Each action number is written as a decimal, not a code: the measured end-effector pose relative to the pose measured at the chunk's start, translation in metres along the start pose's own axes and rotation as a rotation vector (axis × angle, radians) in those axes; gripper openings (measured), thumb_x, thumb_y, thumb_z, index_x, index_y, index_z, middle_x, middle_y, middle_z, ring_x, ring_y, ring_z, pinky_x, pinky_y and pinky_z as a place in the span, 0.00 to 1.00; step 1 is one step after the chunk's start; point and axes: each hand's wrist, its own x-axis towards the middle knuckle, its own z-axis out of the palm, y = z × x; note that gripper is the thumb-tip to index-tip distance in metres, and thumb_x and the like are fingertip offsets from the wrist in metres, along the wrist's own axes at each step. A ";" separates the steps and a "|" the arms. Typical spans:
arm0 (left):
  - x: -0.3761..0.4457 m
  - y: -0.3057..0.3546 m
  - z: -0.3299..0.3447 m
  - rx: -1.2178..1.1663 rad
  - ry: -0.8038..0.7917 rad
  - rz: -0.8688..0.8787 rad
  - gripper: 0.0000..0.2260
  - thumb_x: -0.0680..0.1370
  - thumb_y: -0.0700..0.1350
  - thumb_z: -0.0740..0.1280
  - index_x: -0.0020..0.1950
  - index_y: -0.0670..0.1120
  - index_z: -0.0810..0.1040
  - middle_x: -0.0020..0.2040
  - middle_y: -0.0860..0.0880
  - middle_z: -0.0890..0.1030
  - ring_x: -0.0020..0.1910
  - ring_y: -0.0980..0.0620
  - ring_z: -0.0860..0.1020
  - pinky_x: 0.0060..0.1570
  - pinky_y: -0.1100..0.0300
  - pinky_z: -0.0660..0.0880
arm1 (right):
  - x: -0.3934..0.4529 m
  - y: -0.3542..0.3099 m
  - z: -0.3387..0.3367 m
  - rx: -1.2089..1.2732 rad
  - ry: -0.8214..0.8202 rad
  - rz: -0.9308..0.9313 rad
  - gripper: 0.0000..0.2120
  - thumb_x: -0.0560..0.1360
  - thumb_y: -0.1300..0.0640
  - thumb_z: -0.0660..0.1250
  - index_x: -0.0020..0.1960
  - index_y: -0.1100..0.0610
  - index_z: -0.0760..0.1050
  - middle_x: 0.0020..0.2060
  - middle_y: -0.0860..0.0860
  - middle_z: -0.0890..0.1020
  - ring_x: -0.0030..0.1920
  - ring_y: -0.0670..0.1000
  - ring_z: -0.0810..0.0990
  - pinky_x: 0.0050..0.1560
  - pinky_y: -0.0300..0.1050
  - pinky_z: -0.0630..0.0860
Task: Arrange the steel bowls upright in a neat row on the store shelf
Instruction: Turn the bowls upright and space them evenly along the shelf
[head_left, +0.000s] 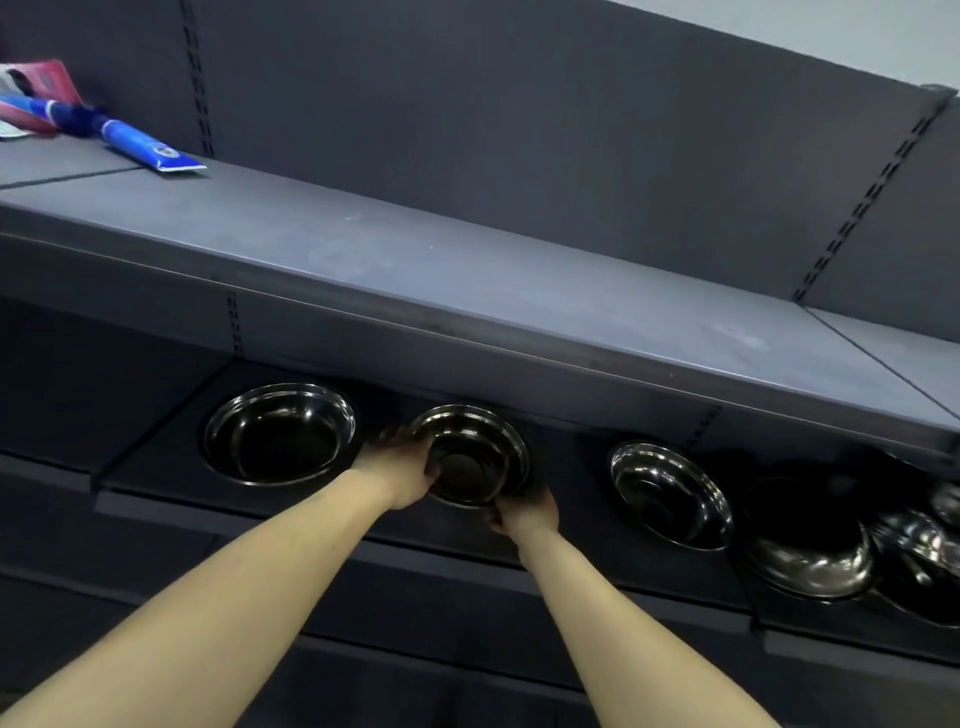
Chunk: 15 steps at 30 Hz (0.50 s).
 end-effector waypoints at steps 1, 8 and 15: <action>0.002 0.002 0.001 -0.005 -0.012 0.016 0.24 0.81 0.57 0.57 0.76 0.52 0.63 0.77 0.46 0.62 0.73 0.40 0.63 0.68 0.47 0.65 | -0.003 0.002 -0.001 -0.030 0.005 0.004 0.12 0.79 0.62 0.68 0.62 0.61 0.77 0.47 0.58 0.85 0.34 0.50 0.82 0.25 0.37 0.77; 0.011 0.026 0.008 -0.081 -0.071 0.129 0.22 0.82 0.54 0.58 0.74 0.48 0.65 0.74 0.46 0.67 0.71 0.45 0.68 0.66 0.53 0.66 | -0.018 0.009 -0.013 -0.133 0.031 -0.008 0.03 0.80 0.62 0.65 0.51 0.58 0.77 0.37 0.52 0.80 0.33 0.49 0.78 0.35 0.41 0.78; 0.023 0.068 0.017 -0.213 -0.152 0.239 0.22 0.83 0.56 0.54 0.76 0.50 0.62 0.76 0.46 0.63 0.72 0.44 0.65 0.70 0.49 0.64 | -0.023 0.012 -0.067 -0.111 0.151 -0.012 0.11 0.80 0.62 0.61 0.60 0.60 0.78 0.39 0.53 0.81 0.33 0.50 0.80 0.30 0.39 0.77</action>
